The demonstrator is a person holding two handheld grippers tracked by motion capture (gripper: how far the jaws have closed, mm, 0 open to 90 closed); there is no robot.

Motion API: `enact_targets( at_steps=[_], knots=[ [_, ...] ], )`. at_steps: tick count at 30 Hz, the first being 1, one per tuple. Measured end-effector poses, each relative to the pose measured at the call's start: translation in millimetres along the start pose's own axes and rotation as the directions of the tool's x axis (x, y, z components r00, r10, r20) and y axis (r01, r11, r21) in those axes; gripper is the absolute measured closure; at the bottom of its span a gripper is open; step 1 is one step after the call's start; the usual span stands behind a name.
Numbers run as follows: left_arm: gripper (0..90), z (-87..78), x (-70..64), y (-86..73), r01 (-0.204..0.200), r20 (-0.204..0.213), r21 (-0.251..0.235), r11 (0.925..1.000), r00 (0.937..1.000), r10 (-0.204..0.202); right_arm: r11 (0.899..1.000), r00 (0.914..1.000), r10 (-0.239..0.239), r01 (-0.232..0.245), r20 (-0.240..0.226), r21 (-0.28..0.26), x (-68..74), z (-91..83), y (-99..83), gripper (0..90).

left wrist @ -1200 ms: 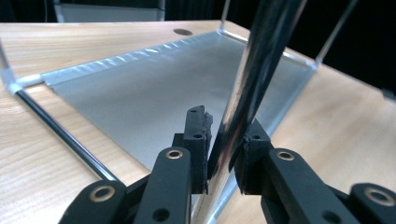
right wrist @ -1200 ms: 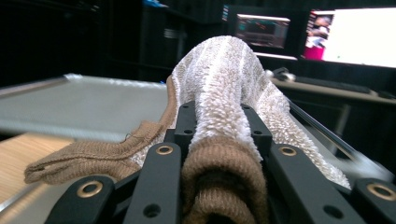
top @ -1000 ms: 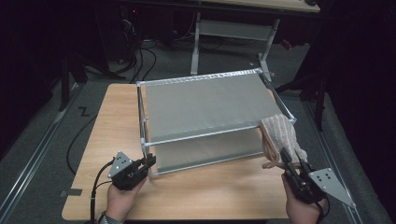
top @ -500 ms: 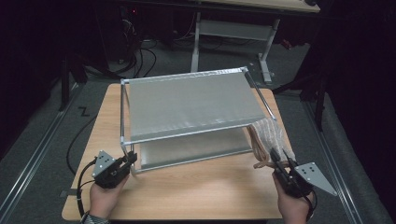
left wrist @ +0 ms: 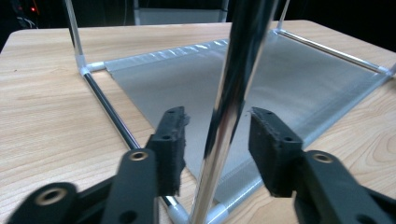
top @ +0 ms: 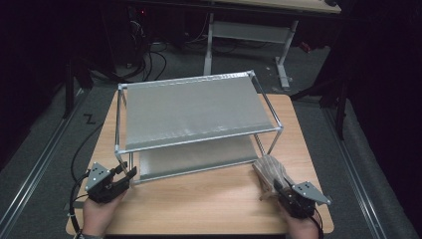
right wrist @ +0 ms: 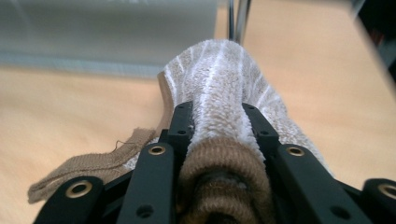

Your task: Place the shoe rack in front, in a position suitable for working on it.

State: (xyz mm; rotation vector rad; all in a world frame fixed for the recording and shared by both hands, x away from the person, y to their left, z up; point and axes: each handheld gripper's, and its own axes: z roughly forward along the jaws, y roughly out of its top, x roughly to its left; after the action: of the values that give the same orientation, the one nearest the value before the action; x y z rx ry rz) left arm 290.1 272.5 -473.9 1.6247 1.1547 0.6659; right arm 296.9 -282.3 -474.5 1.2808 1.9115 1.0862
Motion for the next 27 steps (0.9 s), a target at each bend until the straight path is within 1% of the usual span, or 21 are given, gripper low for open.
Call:
enact_targets(
  at_steps=[1,2,4,5,6,9,11,12,15,16,17,19,20,21,22,23,24,25,27],
  knots=[
    [54.4,0.0,0.1,-1.7,0.001,0.003,-0.007,1.0000,1.0000,-0.001,1.000,1.0000,0.003,-0.003,-0.001,0.027,-1.2,2.5,-3.6,67.4],
    [53.6,0.1,0.4,-2.1,0.007,0.003,-0.011,0.9999,1.0000,-0.007,0.998,1.0000,0.003,-0.003,-0.003,0.066,-3.3,5.9,-8.3,66.4],
    [52.5,0.4,1.5,-1.9,0.035,0.007,-0.026,0.9991,0.9994,-0.035,0.995,0.9999,0.010,-0.010,0.003,0.095,-5.5,7.0,-13.1,64.7],
    [51.9,1.0,1.6,-1.9,0.044,0.011,-0.031,0.9985,0.9990,-0.044,0.993,0.9997,0.023,-0.023,-0.004,0.112,-6.6,6.5,-15.1,62.7],
    [51.2,2.2,1.2,-1.7,0.043,0.013,-0.028,0.9987,0.9990,-0.043,0.992,0.9994,0.032,-0.030,-0.010,0.123,-6.8,5.5,-16.8,59.3],
    [48.7,7.0,-1.7,0.2,0.032,0.008,-0.026,0.9992,0.9995,-0.032,0.992,0.9989,0.042,-0.039,-0.022,0.120,-5.9,-0.6,-18.9,41.4],
    [48.1,8.8,-3.2,0.7,0.027,0.008,-0.025,0.9993,0.9996,-0.027,0.993,0.9991,0.040,-0.038,-0.016,0.110,-5.1,-4.7,-18.2,35.7],
    [48.0,9.6,-4.0,0.5,0.021,0.007,-0.021,0.9996,0.9997,-0.021,0.993,0.9988,0.047,-0.045,-0.013,0.105,-4.9,-7.1,-16.6,34.0],
    [47.7,9.9,-6.0,0.0,0.010,-0.008,-0.012,0.9999,0.9999,-0.010,0.997,0.9997,0.023,-0.023,-0.007,0.069,-2.9,-14.5,-6.2,32.6],
    [47.7,9.1,-6.1,-0.1,0.011,-0.011,-0.013,0.9999,0.9999,-0.011,0.999,0.9998,0.014,-0.014,-0.010,0.049,-1.4,-16.2,0.4,32.9],
    [47.7,7.7,-6.4,-0.1,0.018,-0.011,-0.019,0.9997,0.9998,-0.018,0.999,0.9999,0.007,-0.006,-0.014,0.044,-0.9,-16.0,5.0,33.2],
    [48.0,5.3,-6.8,0.2,0.014,-0.019,-0.023,0.9996,0.9997,-0.015,0.999,0.9999,-0.005,0.006,-0.014,0.054,-1.2,-11.0,18.5,33.1],
    [48.4,4.5,-6.9,0.4,0.014,-0.020,-0.025,0.9996,0.9997,-0.015,0.998,0.9998,-0.014,0.015,-0.011,0.066,-2.6,-5.4,26.4,32.9],
    [48.8,3.3,-6.6,0.7,0.014,-0.022,-0.027,0.9995,0.9997,-0.014,0.997,0.9999,-0.015,0.015,-0.006,0.073,-3.9,-1.2,30.3,32.9],
    [49.5,1.7,-6.3,1.0,0.014,-0.023,-0.033,0.9994,0.9996,-0.015,0.996,0.9999,-0.013,0.013,-0.002,0.090,-6.4,5.6,34.6,32.8],
    [51.3,0.6,-6.2,1.2,0.010,-0.024,-0.038,0.9992,0.9997,-0.011,0.993,0.9999,0.002,-0.001,-0.010,0.116,-9.4,15.2,38.1,32.4],
    [54.9,-0.6,-6.3,1.3,-0.002,-0.028,-0.040,0.9992,0.9996,0.000,0.991,1.0000,0.003,-0.002,-0.008,0.137,-10.4,22.8,39.0,32.5],
    [56.8,-1.1,-6.4,1.4,-0.007,-0.032,-0.038,0.9993,0.9995,0.005,0.984,1.0000,0.006,-0.006,0.000,0.177,-10.5,32.4,37.5,32.1],
    [57.9,-2.3,-6.2,2.0,-0.012,-0.039,-0.034,0.9994,0.9992,0.011,0.973,0.9998,0.020,-0.019,-0.004,0.231,-10.2,43.1,32.1,31.2]
  ],
)
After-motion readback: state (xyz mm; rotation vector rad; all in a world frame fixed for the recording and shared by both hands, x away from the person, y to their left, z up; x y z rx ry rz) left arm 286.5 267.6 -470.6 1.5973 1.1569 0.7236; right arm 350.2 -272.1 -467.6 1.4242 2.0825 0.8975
